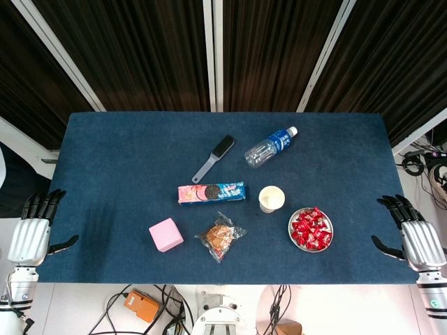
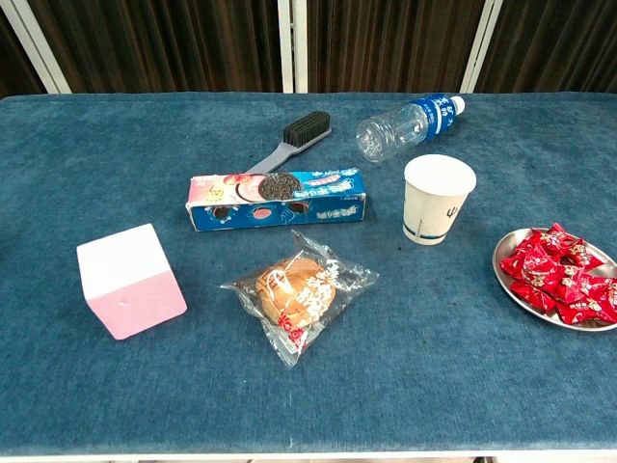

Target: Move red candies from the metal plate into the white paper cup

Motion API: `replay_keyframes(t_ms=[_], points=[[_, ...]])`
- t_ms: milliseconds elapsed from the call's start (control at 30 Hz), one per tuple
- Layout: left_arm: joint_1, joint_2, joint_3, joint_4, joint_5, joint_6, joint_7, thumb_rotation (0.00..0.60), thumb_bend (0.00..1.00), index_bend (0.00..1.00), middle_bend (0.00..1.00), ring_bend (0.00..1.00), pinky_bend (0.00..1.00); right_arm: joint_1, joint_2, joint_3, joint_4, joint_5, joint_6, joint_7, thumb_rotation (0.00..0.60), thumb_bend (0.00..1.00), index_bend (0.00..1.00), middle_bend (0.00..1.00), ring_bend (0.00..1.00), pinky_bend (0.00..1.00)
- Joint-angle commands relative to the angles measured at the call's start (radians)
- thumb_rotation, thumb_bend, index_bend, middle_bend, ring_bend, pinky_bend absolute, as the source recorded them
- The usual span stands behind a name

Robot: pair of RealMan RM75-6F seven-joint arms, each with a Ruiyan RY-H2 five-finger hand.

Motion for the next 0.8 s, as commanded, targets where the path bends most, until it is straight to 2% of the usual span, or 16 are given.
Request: replay_keyframes(t_ms=[33,100,167,233,300,400,533,700,800], points=[[-0.003,-0.001,-0.002,-0.001,0.001,-0.002,0.004,0.6,0.02,0.09,0.09,0.0,0.0,0.019,-0.003,0.003,-0.006,-0.009,-0.022,-0.012,0.6,0.39,0.24,0.24,0.16,0.3],[-0.003,0.0,-0.003,-0.003,0.006,0.003,0.007,0.6,0.02,0.09,0.09,0.0,0.0,0.039,-0.003,0.007,-0.018,-0.012,-0.049,-0.052,0.6,0.39,0.24,0.28,0.23,0.35],[-0.003,0.0,-0.003,-0.004,0.012,0.01,0.013,0.6,0.02,0.09,0.09,0.0,0.0,0.069,-0.011,0.013,-0.029,-0.013,-0.091,-0.114,0.6,0.39,0.24,0.41,0.43,0.53],[-0.003,-0.001,-0.004,-0.007,0.014,0.014,0.016,0.6,0.02,0.09,0.09,0.0,0.0,0.106,-0.014,0.011,-0.044,-0.006,-0.161,-0.155,0.6,0.39,0.25,0.63,0.72,0.82],[-0.004,-0.004,-0.005,-0.011,0.018,0.017,0.015,0.6,0.02,0.09,0.09,0.0,0.0,0.158,-0.024,0.018,-0.048,0.017,-0.252,-0.198,0.6,0.39,0.25,0.73,0.86,0.94],[-0.007,-0.007,-0.008,-0.011,0.02,0.017,0.02,0.6,0.02,0.09,0.09,0.0,0.0,0.224,-0.068,0.034,-0.021,0.052,-0.352,-0.276,0.6,0.39,0.26,0.8,0.93,0.99],[-0.011,-0.008,-0.013,-0.013,0.019,0.017,0.021,0.6,0.02,0.09,0.09,0.0,0.0,0.298,-0.149,0.033,0.051,0.06,-0.454,-0.339,0.6,0.39,0.3,0.84,0.98,1.0],[-0.016,-0.007,-0.018,-0.012,0.009,0.008,0.024,0.6,0.02,0.09,0.09,0.0,0.0,0.35,-0.221,0.014,0.149,0.022,-0.497,-0.392,0.6,0.39,0.34,0.85,0.99,1.0],[-0.016,-0.005,-0.02,-0.012,0.007,0.009,0.024,0.6,0.02,0.09,0.09,0.0,0.0,0.367,-0.246,0.004,0.187,0.0,-0.498,-0.375,0.6,0.39,0.35,0.86,1.0,1.0]])
